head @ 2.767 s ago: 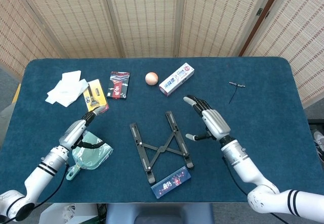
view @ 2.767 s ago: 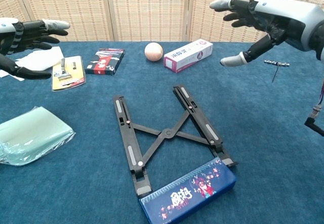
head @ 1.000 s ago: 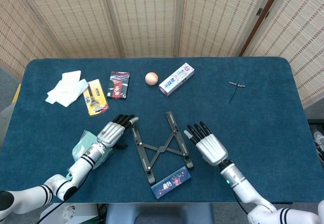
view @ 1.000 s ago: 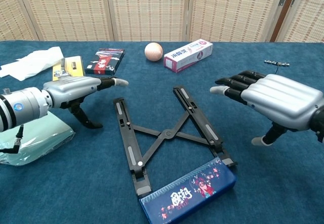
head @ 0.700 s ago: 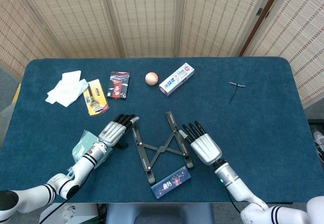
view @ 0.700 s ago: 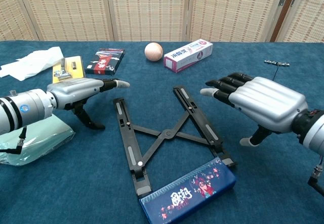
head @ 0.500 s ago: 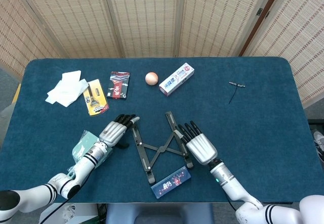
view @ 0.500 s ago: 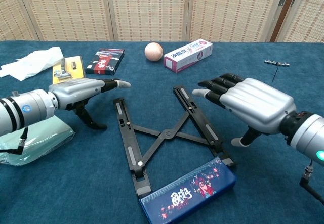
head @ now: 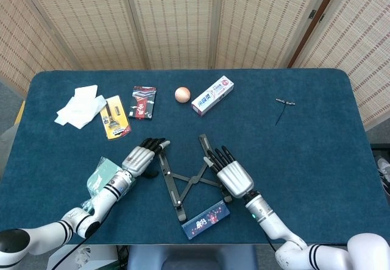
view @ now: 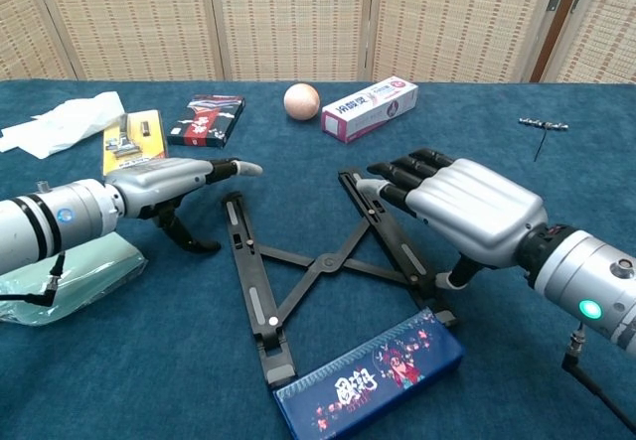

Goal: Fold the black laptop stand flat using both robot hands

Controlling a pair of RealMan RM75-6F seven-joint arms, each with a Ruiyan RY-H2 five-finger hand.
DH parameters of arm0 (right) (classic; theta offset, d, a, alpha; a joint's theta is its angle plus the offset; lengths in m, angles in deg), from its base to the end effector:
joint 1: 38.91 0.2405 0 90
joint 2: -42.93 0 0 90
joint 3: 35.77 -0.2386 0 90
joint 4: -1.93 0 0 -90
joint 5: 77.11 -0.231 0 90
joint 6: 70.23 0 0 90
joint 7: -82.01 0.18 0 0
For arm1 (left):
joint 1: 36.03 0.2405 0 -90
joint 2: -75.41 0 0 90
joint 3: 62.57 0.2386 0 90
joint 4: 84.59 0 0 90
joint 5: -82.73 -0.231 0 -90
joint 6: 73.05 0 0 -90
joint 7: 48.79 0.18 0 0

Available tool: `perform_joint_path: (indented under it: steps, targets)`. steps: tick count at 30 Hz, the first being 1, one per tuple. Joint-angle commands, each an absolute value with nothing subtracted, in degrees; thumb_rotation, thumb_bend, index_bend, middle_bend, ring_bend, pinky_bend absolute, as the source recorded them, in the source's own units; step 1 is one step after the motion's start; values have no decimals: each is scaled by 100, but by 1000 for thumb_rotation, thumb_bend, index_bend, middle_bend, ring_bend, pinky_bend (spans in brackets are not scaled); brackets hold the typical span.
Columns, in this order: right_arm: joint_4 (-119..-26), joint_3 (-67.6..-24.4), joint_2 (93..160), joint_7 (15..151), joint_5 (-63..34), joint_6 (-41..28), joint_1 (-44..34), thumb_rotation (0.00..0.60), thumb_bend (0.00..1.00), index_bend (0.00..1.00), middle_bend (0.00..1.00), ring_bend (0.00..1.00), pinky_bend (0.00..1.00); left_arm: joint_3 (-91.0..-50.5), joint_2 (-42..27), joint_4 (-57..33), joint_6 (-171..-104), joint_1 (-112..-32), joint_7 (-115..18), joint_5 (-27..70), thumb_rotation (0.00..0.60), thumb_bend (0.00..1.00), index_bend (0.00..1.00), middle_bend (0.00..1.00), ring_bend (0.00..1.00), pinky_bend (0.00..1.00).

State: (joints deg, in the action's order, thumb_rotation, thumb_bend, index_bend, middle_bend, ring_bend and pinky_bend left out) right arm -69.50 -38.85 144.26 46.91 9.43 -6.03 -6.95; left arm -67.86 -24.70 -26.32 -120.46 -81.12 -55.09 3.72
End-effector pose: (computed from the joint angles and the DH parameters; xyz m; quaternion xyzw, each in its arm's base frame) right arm -0.1476 -0.3008 -0.1031 0.8135 -0.1633 0.3278 0.4517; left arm -0.1654 0.3868 -0.1071 -0.7711 -0.4003 -0.3527 0.3475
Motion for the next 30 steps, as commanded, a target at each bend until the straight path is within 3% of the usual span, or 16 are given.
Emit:
perform_joint_path:
  steps: [1, 30]
  targets:
    - [-6907, -3909, 14481, 4716, 944, -599, -671, 600, 0, 0, 0, 0, 0, -6803, -2512, -2693, -12025, -8133, -5548, 374, 600, 209, 0, 0, 0, 0]
    - [-6334, -4132, 15104, 4784, 945, -597, -346, 600, 0, 0, 0, 0, 0, -7037, -2919, -3295, -11783, -8395, -5791, 508, 600, 210, 0, 0, 0, 0]
